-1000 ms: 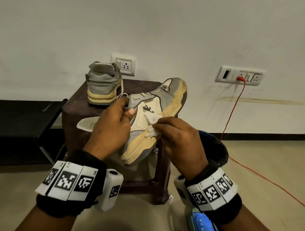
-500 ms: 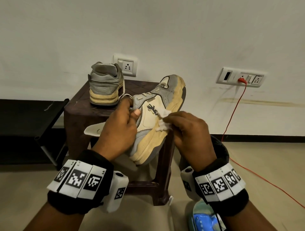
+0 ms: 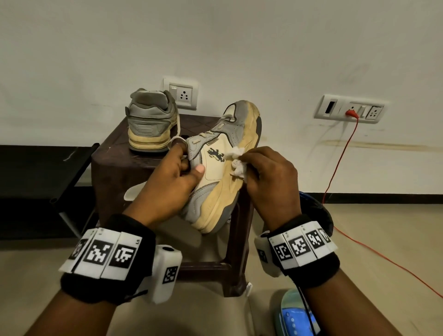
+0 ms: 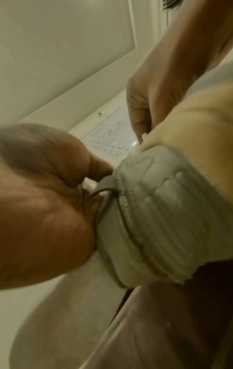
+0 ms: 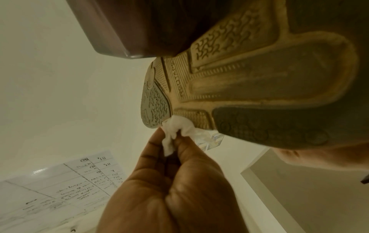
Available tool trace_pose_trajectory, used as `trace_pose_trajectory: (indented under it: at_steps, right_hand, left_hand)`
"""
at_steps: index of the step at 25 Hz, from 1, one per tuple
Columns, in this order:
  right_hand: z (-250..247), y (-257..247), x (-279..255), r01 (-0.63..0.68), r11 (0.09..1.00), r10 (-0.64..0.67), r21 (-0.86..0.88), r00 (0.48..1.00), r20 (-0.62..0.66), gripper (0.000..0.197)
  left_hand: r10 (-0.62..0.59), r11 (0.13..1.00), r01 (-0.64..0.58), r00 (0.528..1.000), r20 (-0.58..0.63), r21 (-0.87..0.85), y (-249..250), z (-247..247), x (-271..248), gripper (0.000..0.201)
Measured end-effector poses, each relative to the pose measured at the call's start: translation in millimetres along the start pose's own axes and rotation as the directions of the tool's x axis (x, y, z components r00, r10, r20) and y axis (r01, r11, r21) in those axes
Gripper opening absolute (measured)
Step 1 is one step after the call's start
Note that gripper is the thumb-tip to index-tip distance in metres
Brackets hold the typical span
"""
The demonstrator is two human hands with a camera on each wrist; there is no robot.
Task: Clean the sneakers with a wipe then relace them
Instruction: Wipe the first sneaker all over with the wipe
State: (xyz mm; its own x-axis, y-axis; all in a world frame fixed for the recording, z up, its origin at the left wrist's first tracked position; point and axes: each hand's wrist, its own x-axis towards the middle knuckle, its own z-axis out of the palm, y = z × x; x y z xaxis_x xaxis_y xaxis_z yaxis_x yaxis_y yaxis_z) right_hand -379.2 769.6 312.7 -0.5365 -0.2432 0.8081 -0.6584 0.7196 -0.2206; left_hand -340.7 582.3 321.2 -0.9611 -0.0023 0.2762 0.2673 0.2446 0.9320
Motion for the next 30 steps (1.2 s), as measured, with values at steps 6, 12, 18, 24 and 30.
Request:
trace_pose_trajectory:
  at_steps: [6, 12, 18, 24, 30]
  right_hand:
    - [2, -1, 4, -0.021, 0.999, 0.021, 0.039, 1.0, 0.018, 0.017]
    - [-12, -28, -28, 0.112, 0.992, -0.12, 0.049, 0.97, 0.213, 0.023]
    - [-20, -28, -27, 0.134, 0.991, -0.134, 0.012, 0.971, 0.2, 0.021]
    - [-23, 4, -1, -0.026, 0.999, 0.023, 0.045, 0.998, 0.063, 0.016]
    - [-49, -12, -16, -0.002, 0.997, -0.026, 0.072, 0.919, 0.394, 0.027]
  left_hand:
    - [-0.086, 0.996, 0.085, 0.985, 0.149, 0.008, -5, -20, -4, 0.043]
    - [0.003, 1.0, -0.002, 0.997, 0.082, -0.011, -3, -12, -7, 0.044]
    - [0.069, 0.998, -0.067, 0.99, 0.122, -0.02, -1, -6, -6, 0.048]
    - [0.064, 0.996, -0.04, 0.95, 0.305, -0.082, -2, 1, -5, 0.077]
    - [0.079, 0.997, -0.071, 0.968, 0.24, -0.04, 2, 5, -5, 0.076]
